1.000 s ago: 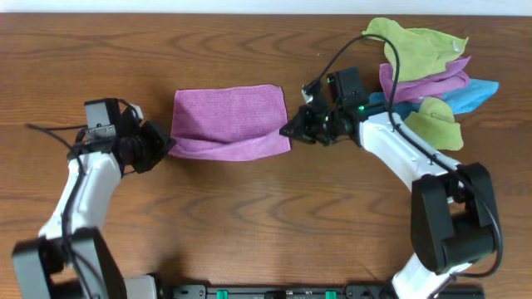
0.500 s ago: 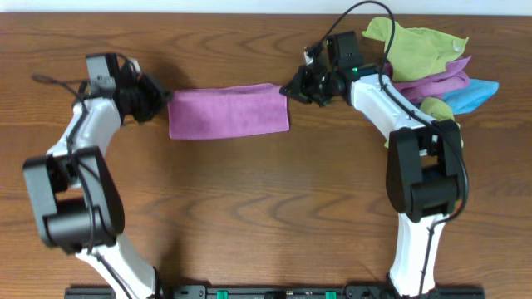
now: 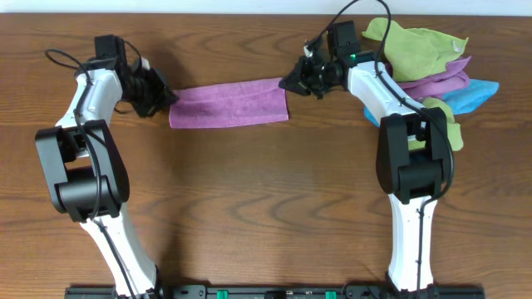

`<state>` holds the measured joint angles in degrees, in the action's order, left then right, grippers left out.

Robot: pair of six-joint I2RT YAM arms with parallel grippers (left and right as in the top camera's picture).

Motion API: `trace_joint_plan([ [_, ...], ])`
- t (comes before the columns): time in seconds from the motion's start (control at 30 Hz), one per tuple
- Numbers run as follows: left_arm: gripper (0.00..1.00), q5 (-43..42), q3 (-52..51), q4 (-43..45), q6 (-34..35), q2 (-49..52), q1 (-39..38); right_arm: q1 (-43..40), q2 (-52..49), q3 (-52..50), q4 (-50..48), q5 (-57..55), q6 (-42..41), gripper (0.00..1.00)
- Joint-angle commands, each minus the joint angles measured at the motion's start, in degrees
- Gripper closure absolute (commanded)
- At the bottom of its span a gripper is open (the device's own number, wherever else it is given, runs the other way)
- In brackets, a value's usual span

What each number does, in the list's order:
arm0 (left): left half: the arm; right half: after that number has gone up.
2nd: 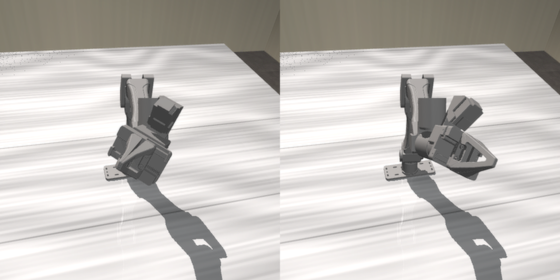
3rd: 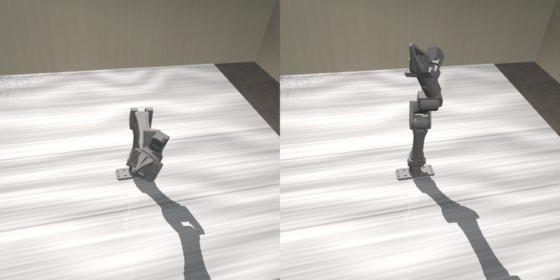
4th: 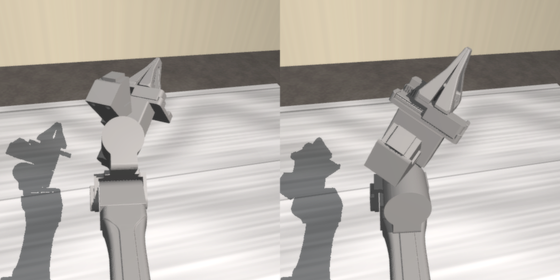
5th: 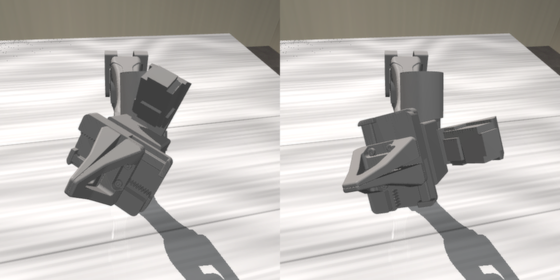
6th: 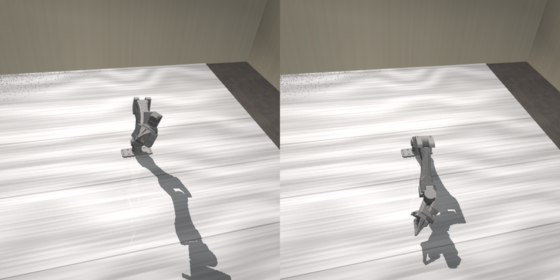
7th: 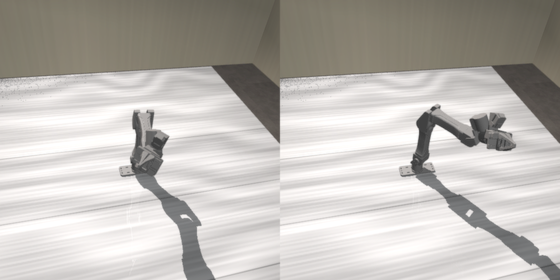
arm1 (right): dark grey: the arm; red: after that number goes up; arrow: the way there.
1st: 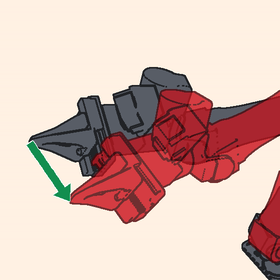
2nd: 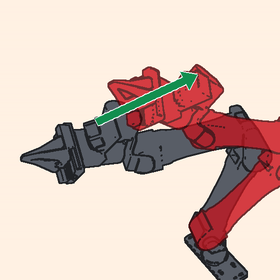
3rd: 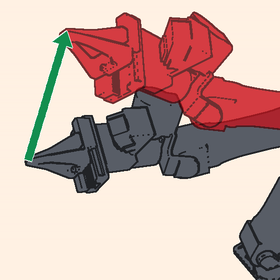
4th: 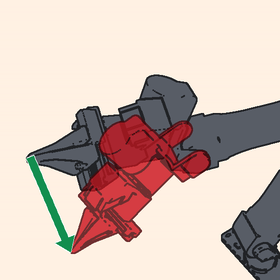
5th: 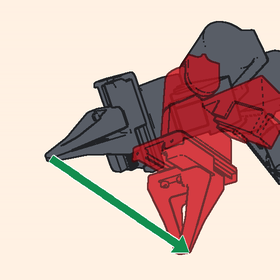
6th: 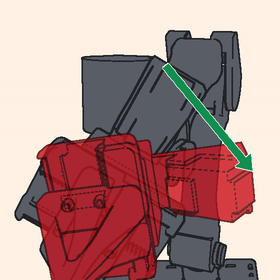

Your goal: Fold the cloth

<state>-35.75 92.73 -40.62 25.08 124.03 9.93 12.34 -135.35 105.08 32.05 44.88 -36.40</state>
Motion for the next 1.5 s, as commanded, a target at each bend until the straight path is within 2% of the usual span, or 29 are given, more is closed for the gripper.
trace_joint_plan([
  [0.0,0.94,3.82,0.87,-3.19,-4.81,-1.38,0.42,-0.04,1.44,0.81,3.17,2.10,3.39,0.98],
  [0.27,0.94,7.37,0.87,-7.21,-5.81,-2.32,0.59,0.04,2.86,0.81,10.80,-1.55,8.72,0.99],
  [0.57,0.94,9.16,0.87,-6.56,-5.70,-2.32,0.55,1.14,2.86,0.79,12.44,-4.39,9.09,0.99],
  [0.63,0.76,8.87,0.92,-6.51,-5.60,-2.34,0.55,1.25,2.86,0.81,12.70,-4.35,9.31,0.78],
  [0.67,0.76,8.07,1.05,-6.58,-5.64,-2.34,0.61,1.25,2.93,0.81,13.11,-4.35,9.29,0.68],
  [0.73,0.68,7.10,1.42,-6.71,-5.64,-2.34,0.66,1.11,3.10,0.83,13.68,-4.35,9.75,0.62],
  [0.87,0.64,7.34,4.28,-8.13,-5.95,-3.26,0.66,-0.48,5.64,0.98,14.49,-5.01,12.07,0.59],
  [0.97,0.59,8.37,6.97,-8.24,-7.23,-5.75,0.66,-1.57,9.81,1.01,14.38,-8.44,12.74,0.51],
  [1.0,0.60,9.01,7.69,-8.17,-7.52,-7.06,0.63,-1.66,11.47,1.01,14.23,-9.99,12.96,0.48],
  [1.03,0.68,9.33,8.17,-8.02,-8.48,-8.26,0.50,-1.64,12.85,1.01,14.05,-11.72,13.18,0.55],
  [1.07,0.91,9.46,8.37,-7.56,-10.10,-9.53,0.13,-1.31,14.19,1.01,13.97,-13.81,13.31,0.83],
  [1.1,0.94,11.91,8.37,-7.23,-11.91,-11.15,-0.74,-0.39,15.74,1.01,14.03,-17.79,13.31,0.99],
  [1.2,0.94,31.67,8.24,-7.63,-11.78,-12.09,-5.49,3.48,16.59,0.98,14.21,-26.62,13.31,0.98],
  [1.23,0.94,35.39,8.07,-7.61,-11.78,-11.76,-6.80,4.44,16.11,0.98,14.32,-28.46,13.31,0.99],
  [1.3,0.94,40.39,7.45,-7.26,-11.80,-10.36,-9.84,6.54,15.04,0.98,14.51,-32.63,13.31,0.99],
  [1.47,0.94,43.95,6.95,-6.73,-11.72,-5.27,-13.73,8.37,13.07,0.98,14.73,-36.54,13.35,0.99],
])
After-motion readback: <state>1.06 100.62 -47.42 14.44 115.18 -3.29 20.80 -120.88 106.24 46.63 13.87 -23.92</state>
